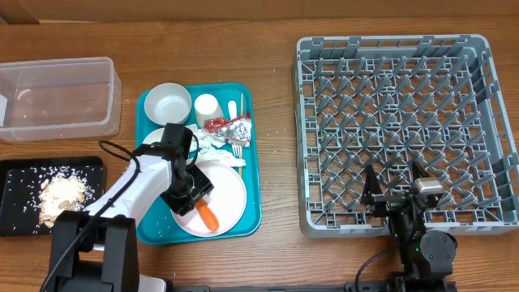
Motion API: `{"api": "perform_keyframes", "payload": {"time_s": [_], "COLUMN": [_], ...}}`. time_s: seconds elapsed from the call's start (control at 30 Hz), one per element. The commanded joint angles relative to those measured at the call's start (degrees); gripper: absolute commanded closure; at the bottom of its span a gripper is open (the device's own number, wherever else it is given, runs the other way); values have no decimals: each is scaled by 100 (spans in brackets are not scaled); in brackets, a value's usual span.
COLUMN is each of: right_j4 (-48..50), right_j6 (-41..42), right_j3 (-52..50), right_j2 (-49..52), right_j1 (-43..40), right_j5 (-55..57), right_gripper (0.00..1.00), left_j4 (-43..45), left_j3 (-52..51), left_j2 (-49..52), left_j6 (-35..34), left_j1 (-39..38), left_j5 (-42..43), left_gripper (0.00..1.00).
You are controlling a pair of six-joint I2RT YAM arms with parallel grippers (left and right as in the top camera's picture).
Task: Sort waste into correct bins and load items into the dishwasher rack
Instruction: 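Grasp the orange carrot with the left gripper and lift it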
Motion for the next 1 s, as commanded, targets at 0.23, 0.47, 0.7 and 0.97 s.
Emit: {"api": "perform_keyframes", "payload": {"time_s": [0.23, 0.47, 0.7, 0.97], "right_j4": [13, 13, 13, 15], "right_j6": [2, 2, 2, 2], "right_j3": [-59, -59, -61, -59], "right_j2": [-68, -68, -68, -68], "right_j1": [-37, -37, -37, -37], "right_j5": [35, 35, 35, 35], "right_gripper": [0, 0, 0, 0], "left_j4": [-225, -632, -1443, -2935], "left_j3": [186, 629, 1510, 2977], "left_j2": [9, 9, 7, 4], "left_j6": [85, 234, 363, 522], "left_j1": [-26, -26, 151, 1679], "left_j5": [24, 17, -103, -804], "left_gripper": [80, 96, 96, 96]}}
